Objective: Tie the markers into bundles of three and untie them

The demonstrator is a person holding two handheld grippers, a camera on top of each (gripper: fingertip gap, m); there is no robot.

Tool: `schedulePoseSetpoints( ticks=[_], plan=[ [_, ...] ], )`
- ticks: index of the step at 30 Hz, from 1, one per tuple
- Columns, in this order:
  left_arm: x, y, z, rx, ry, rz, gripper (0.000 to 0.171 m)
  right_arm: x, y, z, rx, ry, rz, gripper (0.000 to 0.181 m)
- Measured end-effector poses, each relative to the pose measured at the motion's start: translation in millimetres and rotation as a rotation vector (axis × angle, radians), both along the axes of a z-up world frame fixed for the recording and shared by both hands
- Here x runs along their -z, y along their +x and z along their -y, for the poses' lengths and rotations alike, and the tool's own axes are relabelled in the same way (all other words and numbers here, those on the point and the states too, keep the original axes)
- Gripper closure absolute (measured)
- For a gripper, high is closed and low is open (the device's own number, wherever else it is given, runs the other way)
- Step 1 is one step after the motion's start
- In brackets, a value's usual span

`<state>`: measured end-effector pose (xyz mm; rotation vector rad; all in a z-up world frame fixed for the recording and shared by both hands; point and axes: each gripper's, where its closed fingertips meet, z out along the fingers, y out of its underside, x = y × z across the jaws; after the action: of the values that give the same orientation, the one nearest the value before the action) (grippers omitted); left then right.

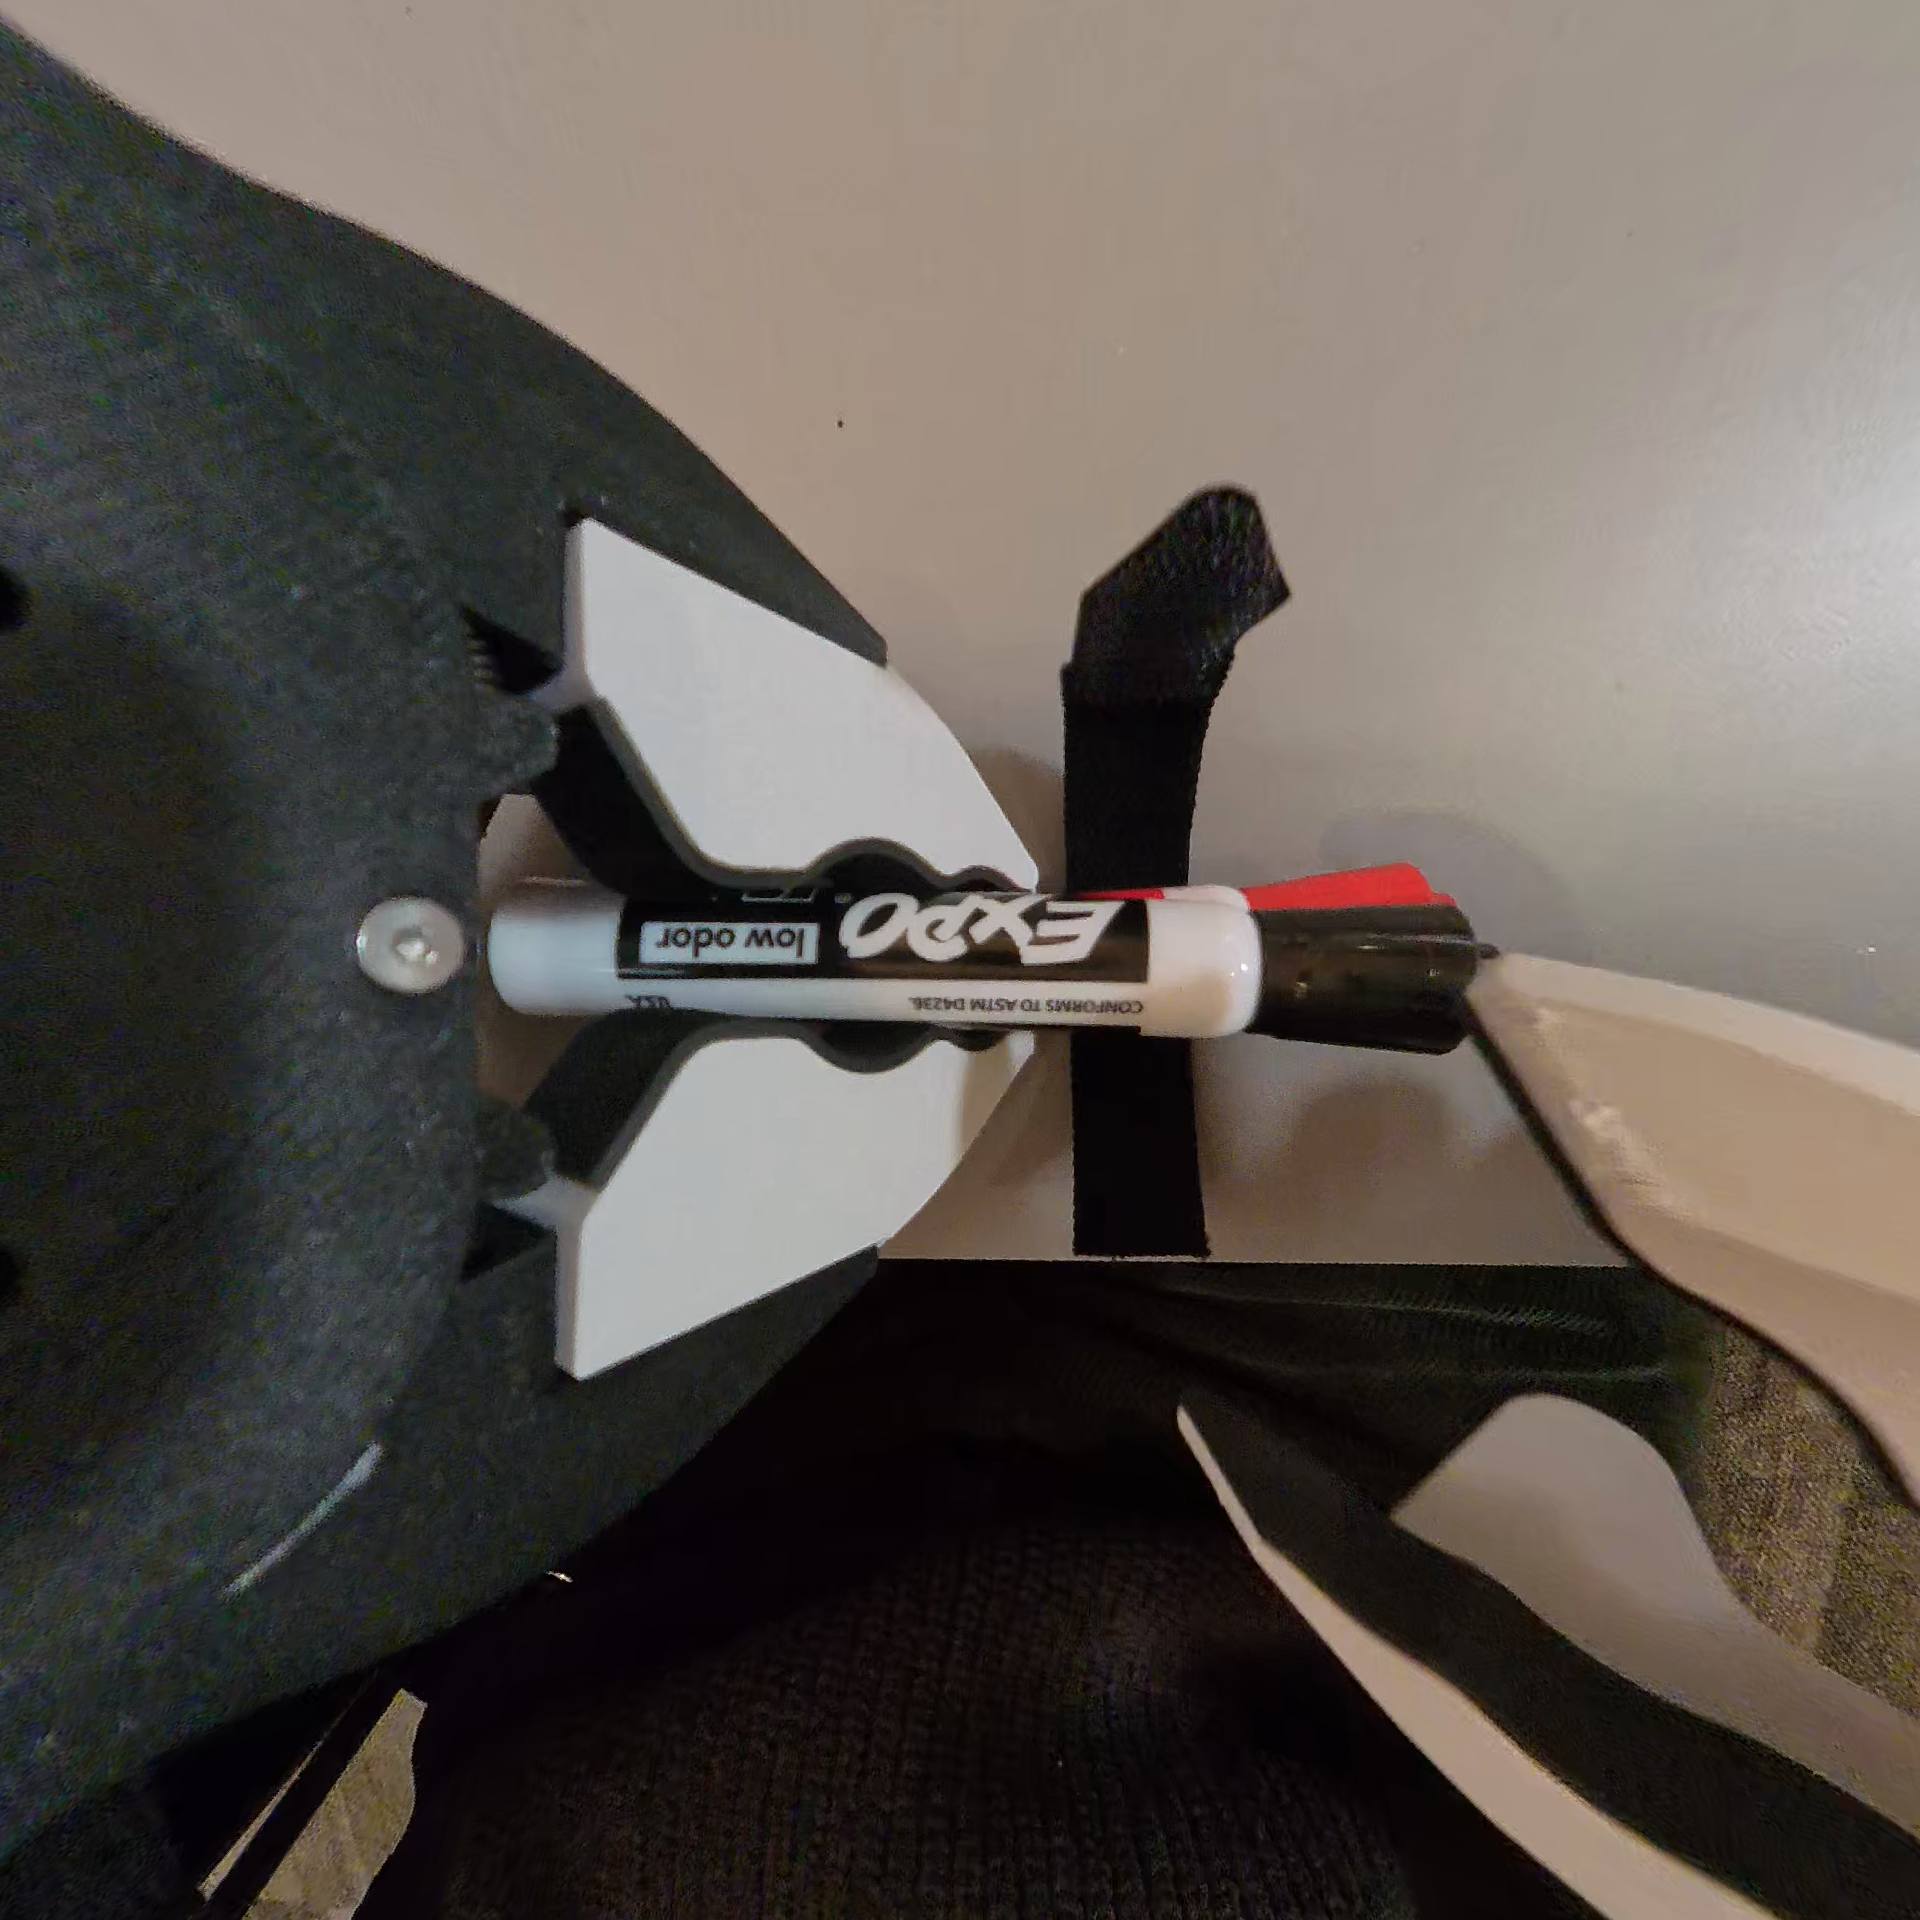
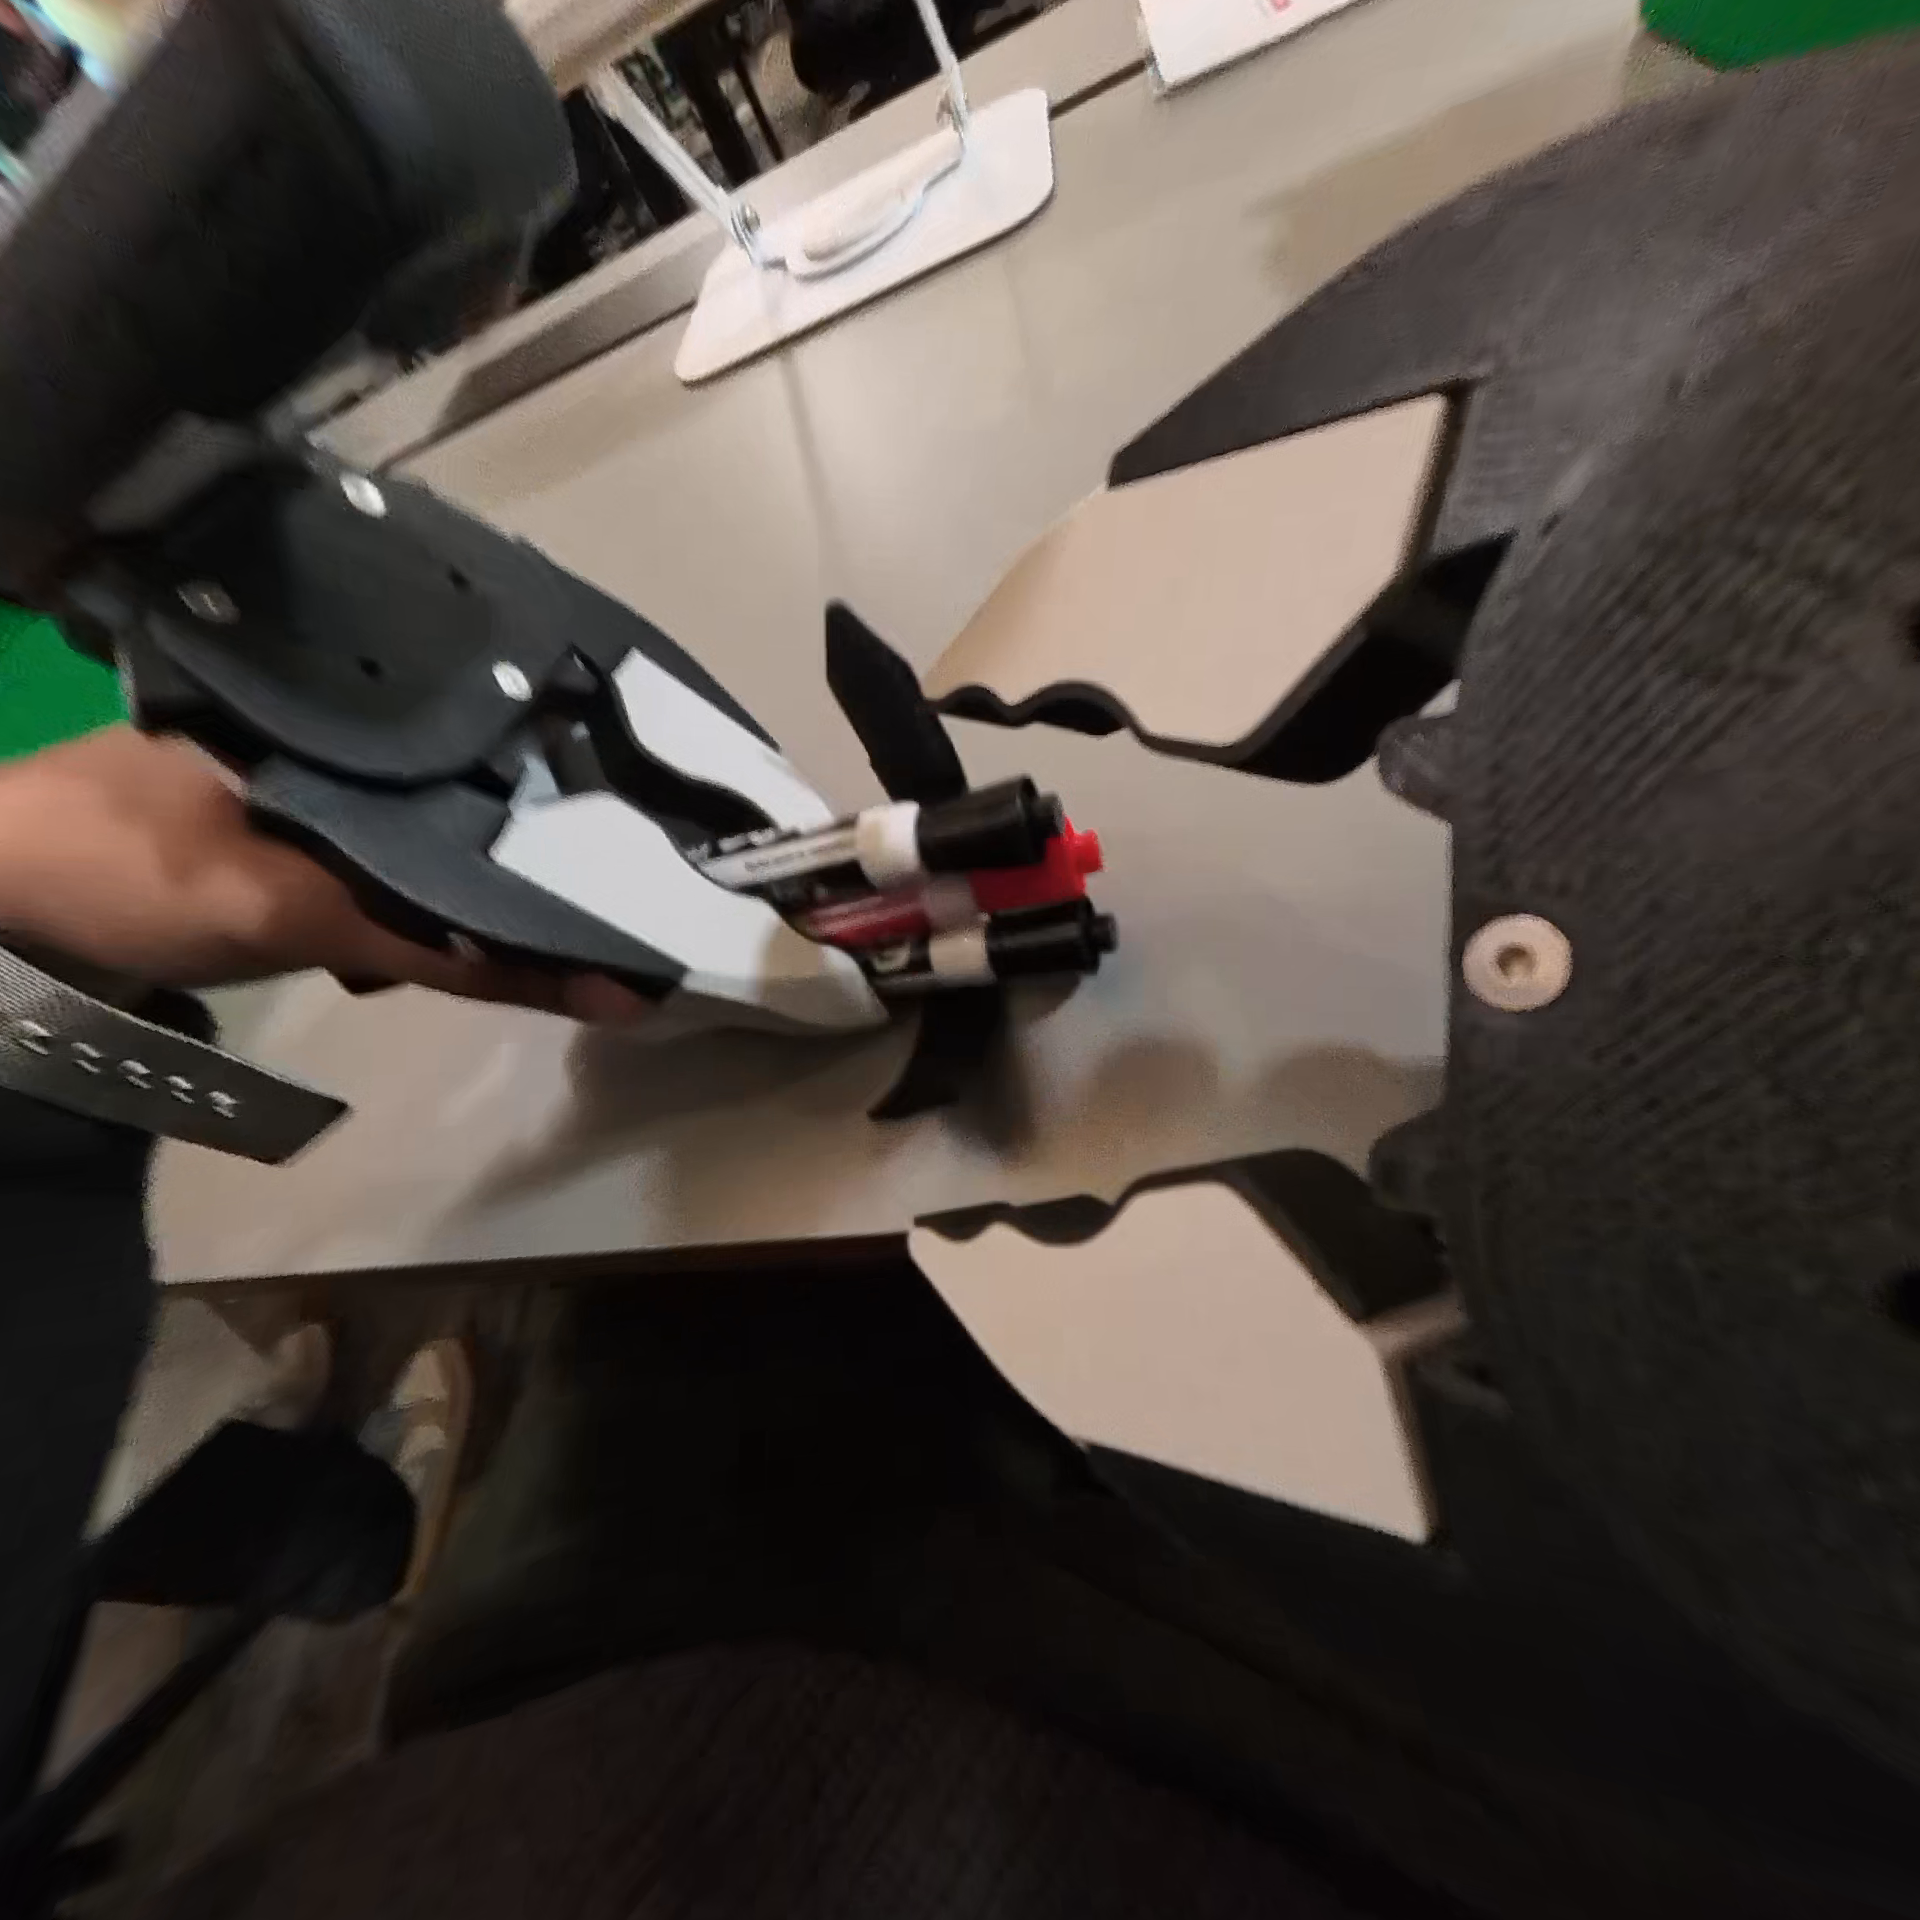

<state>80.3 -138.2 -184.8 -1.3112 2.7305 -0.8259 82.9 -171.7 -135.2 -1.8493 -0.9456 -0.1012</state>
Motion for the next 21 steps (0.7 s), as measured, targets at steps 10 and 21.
schedulePoseSetpoints(
  ticks=[10,21],
  plan=[
    [0,0,0,0.001,0.009,0.000,0.150,31,19,-23,0.043,-0.206,-0.119,0.098],
    [0,0,1,-0.007,-0.026,0.005,0.150,33,32,-23,0.073,-0.170,-0.049,0.110]
  ],
)
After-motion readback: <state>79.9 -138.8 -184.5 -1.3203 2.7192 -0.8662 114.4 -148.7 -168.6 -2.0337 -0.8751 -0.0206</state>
